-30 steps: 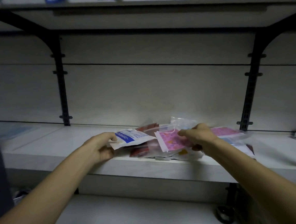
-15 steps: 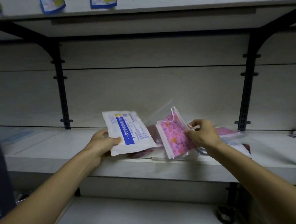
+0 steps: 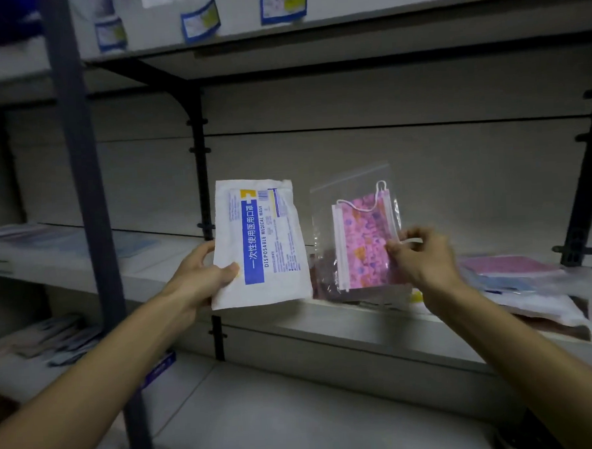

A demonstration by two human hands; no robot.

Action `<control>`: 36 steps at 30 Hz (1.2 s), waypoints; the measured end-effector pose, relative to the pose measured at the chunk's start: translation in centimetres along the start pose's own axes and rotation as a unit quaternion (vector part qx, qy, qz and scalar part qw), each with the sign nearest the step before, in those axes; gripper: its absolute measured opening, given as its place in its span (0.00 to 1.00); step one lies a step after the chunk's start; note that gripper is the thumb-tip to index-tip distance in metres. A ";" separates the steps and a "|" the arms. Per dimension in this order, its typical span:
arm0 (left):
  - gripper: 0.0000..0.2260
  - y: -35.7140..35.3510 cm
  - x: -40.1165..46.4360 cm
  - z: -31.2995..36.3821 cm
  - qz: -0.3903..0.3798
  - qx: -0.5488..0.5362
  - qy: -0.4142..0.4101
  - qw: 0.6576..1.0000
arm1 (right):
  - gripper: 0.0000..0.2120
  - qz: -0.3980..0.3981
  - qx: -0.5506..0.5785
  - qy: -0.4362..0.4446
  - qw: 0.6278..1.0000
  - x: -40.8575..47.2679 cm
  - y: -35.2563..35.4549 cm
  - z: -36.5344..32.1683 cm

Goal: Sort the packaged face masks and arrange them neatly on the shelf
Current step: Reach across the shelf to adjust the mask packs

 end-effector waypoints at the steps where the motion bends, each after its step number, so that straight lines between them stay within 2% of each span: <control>1: 0.16 0.8 -0.3 -0.1 0.006 0.003 0.001 1.000 | 0.09 -0.004 0.001 0.000 1.000 0.0 -0.9 0.0; 7: 0.20 5.9 -1.9 -1.2 0.028 0.010 0.017 0.999 | 0.10 -0.041 0.007 0.007 0.999 -0.4 -5.8 -1.4; 18: 0.18 15.1 -3.6 -2.4 0.030 0.008 0.015 0.999 | 0.05 -0.073 -0.016 -0.009 0.997 -2.8 -14.4 -4.6; 22: 0.17 18.7 -4.4 -3.5 0.022 -0.001 0.013 1.000 | 0.08 -0.082 -0.003 0.000 0.997 -4.1 -18.1 -5.3; 30: 0.19 28.3 -7.6 -6.3 0.040 -0.011 0.028 0.999 | 0.05 -0.140 0.031 0.031 0.989 -7.7 -28.0 -7.9; 36: 0.19 36.6 -10.3 -8.5 0.102 0.005 0.039 0.994 | 0.07 -0.175 0.033 0.037 0.983 -9.1 -37.3 -8.3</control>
Point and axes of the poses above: each hand's wrist, its own x-axis towards the middle knuckle, its own y-axis out of the back of the hand, z = x × y, the point moved 5 cm from there along x, towards the middle knuckle, and after that the axes turned 13 degrees about -z, right-handed, at the moved point
